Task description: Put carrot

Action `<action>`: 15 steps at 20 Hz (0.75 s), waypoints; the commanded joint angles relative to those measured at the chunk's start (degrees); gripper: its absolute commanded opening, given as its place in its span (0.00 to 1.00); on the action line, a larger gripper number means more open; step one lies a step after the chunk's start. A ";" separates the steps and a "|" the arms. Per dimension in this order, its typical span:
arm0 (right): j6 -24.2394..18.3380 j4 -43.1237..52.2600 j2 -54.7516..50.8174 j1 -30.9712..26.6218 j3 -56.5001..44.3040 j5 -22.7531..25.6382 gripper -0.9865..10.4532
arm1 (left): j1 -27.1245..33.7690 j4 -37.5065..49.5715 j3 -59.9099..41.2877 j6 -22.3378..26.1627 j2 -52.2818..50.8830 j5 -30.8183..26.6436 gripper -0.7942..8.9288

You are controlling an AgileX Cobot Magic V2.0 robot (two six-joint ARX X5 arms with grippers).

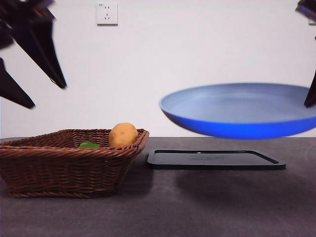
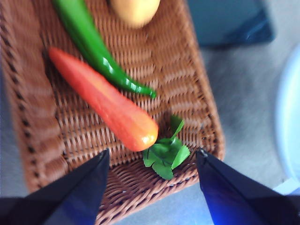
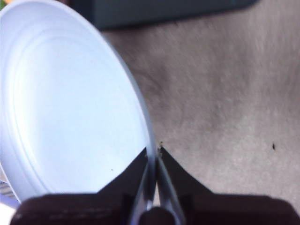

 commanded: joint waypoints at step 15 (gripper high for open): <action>-2.01 -1.25 -1.49 0.09 0.63 -0.26 0.09 | -4.74 -0.77 10.38 -3.67 26.62 -8.68 0.45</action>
